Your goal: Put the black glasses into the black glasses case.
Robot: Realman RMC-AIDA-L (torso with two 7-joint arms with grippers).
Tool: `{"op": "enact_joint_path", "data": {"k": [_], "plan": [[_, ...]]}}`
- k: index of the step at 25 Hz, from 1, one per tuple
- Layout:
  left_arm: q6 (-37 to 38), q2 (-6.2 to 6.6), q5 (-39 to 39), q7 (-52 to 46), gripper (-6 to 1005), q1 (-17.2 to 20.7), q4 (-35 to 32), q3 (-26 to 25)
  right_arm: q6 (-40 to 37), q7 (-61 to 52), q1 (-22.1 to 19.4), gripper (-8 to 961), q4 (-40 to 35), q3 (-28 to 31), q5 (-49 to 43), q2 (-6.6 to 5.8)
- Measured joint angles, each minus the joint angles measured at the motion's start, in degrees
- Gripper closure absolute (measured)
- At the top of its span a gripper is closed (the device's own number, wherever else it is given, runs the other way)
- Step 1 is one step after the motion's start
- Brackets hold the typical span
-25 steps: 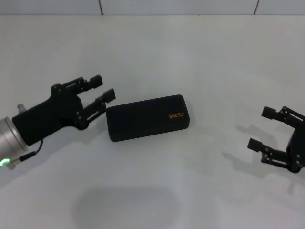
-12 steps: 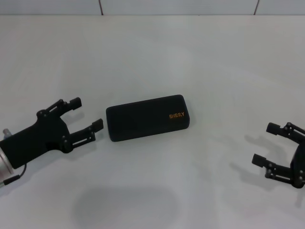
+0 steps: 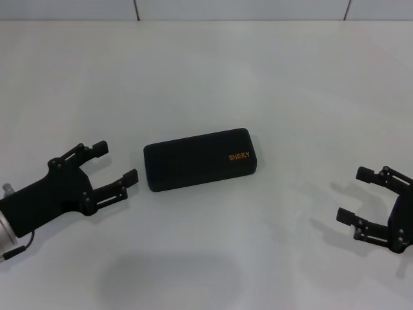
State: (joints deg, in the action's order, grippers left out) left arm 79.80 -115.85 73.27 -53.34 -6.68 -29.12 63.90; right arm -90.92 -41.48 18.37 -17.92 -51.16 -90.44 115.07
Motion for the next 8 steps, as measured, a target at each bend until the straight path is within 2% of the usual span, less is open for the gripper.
{"op": "enact_joint_path", "data": {"k": [8], "plan": [[0.76,0.09,2.79,-1.32,113,-0.28,0.18,0.04,0.17,-0.31,0.62,127,0.05,-0.86,0.00,0.31]]}}
